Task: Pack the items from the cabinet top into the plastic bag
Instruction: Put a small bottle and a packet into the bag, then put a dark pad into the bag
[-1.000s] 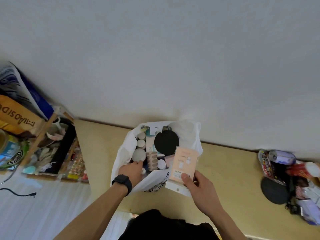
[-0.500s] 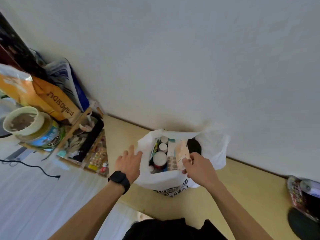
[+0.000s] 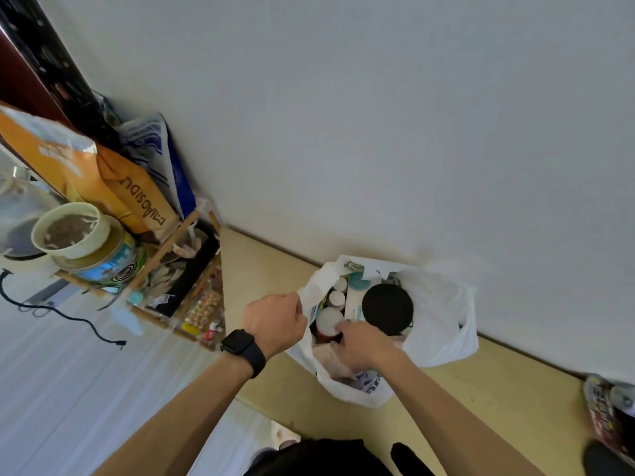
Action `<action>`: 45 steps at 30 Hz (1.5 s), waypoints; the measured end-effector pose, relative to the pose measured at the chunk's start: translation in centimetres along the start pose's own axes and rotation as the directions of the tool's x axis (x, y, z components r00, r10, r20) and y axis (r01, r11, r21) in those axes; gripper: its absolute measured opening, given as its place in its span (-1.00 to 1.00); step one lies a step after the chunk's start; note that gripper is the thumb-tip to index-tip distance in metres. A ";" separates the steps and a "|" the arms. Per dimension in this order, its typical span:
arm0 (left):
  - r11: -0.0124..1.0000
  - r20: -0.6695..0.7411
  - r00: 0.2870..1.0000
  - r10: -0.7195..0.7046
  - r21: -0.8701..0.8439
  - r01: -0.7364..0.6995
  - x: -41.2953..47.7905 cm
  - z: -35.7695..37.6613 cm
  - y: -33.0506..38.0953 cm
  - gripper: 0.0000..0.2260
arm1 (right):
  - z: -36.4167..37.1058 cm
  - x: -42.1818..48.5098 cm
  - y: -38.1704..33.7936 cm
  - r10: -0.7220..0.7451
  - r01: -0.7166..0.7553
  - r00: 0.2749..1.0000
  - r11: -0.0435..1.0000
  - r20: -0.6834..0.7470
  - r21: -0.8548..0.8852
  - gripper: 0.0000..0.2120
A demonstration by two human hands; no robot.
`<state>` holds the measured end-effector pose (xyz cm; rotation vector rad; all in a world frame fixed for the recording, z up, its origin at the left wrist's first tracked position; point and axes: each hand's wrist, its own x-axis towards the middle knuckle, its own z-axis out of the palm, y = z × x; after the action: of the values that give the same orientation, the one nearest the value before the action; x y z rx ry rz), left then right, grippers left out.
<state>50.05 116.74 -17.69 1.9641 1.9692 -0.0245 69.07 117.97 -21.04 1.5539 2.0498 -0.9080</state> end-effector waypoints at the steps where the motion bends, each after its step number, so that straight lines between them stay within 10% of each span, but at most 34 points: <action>1: 1.000 -0.003 1.000 0.009 0.006 -0.009 0.1 -0.3 0.3 -0.84 | 0.5 -0.1 0.1 -0.002 0.005 0.998 0.999 -0.058 0.042 -0.59; 8: 0.979 0.089 0.996 0.015 0.202 -0.033 0.6 0.8 1.2 -0.68 | 2.5 -3.8 4.6 0.086 -0.098 0.954 0.995 -0.287 -0.027 -0.57; 14: 0.980 -0.154 0.977 0.146 0.158 -0.121 2.4 0.9 5.6 -0.69 | 2.4 -8.6 12.3 0.371 -0.335 0.806 0.928 -0.460 0.162 -0.41; 20: 0.913 -0.100 0.909 0.405 0.091 -0.397 4.2 0.9 16.4 -0.67 | 1.7 -13.2 15.0 0.547 0.026 0.750 0.538 -0.373 0.843 -0.62; 26: 0.756 -0.069 0.754 0.654 0.021 -0.654 2.6 3.9 28.2 -0.57 | 5.3 -18.2 17.7 0.795 0.274 0.475 0.275 -0.378 0.922 -0.76; 35: 0.560 0.284 0.556 0.782 0.073 -0.825 -1.9 14.5 40.7 -0.54 | 17.7 -24.6 28.5 0.961 0.073 0.274 0.021 -0.040 0.997 -0.66; 45: 0.592 0.770 0.490 0.409 0.185 -0.785 -1.7 26.6 44.5 -0.42 | 26.3 -27.5 42.0 0.958 -0.289 0.219 -0.119 0.187 0.950 -0.49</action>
<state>99.54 109.67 -31.63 2.4171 0.7065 -1.0357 115.62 87.47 -31.72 3.4518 0.0910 -1.0536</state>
